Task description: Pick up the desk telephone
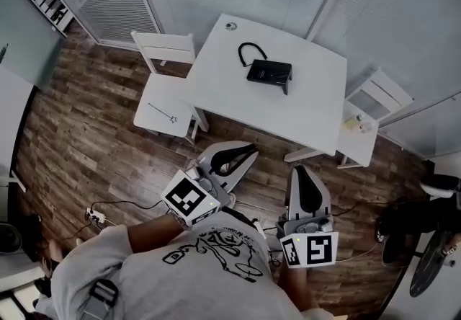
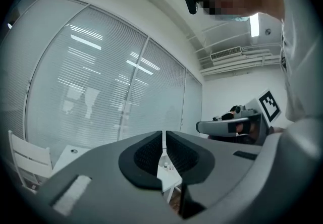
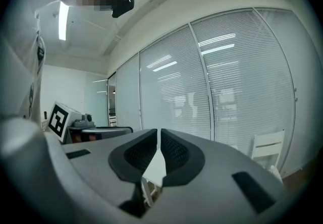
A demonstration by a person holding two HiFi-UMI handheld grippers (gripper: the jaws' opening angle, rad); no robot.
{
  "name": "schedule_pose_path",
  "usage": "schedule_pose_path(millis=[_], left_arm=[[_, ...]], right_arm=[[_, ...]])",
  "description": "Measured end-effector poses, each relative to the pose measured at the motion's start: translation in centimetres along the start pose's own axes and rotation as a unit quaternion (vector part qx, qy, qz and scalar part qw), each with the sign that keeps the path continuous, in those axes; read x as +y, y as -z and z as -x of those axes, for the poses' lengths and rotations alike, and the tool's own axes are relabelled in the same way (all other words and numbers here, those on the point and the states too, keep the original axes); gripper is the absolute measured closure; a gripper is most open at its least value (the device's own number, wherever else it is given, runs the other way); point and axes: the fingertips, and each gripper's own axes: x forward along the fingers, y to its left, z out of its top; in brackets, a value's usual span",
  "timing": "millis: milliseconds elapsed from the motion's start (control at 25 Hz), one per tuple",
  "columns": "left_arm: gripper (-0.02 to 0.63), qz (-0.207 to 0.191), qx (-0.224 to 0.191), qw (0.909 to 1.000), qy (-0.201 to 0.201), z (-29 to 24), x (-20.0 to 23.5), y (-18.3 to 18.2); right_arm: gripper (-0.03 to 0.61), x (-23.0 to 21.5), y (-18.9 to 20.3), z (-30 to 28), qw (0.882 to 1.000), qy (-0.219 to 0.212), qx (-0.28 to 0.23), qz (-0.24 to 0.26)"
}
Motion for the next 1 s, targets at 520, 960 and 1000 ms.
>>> schedule_pose_path(millis=[520, 960, 1000], left_arm=[[0.592, -0.002, -0.007, 0.9999, -0.007, -4.6, 6.2, -1.1], [0.592, 0.006, -0.012, 0.9999, -0.011, -7.6, 16.2, -3.2], [0.592, 0.006, -0.013, 0.9998, -0.011, -7.8, 17.1, -3.4]], right_arm=[[0.557, -2.6, -0.7, -7.2, 1.0, -0.014, 0.003, 0.008], [0.557, -3.0, -2.6, -17.6, 1.0, -0.021, 0.009, 0.019], [0.557, -3.0, -2.8, -18.6, 1.0, -0.022, 0.008, 0.02]])
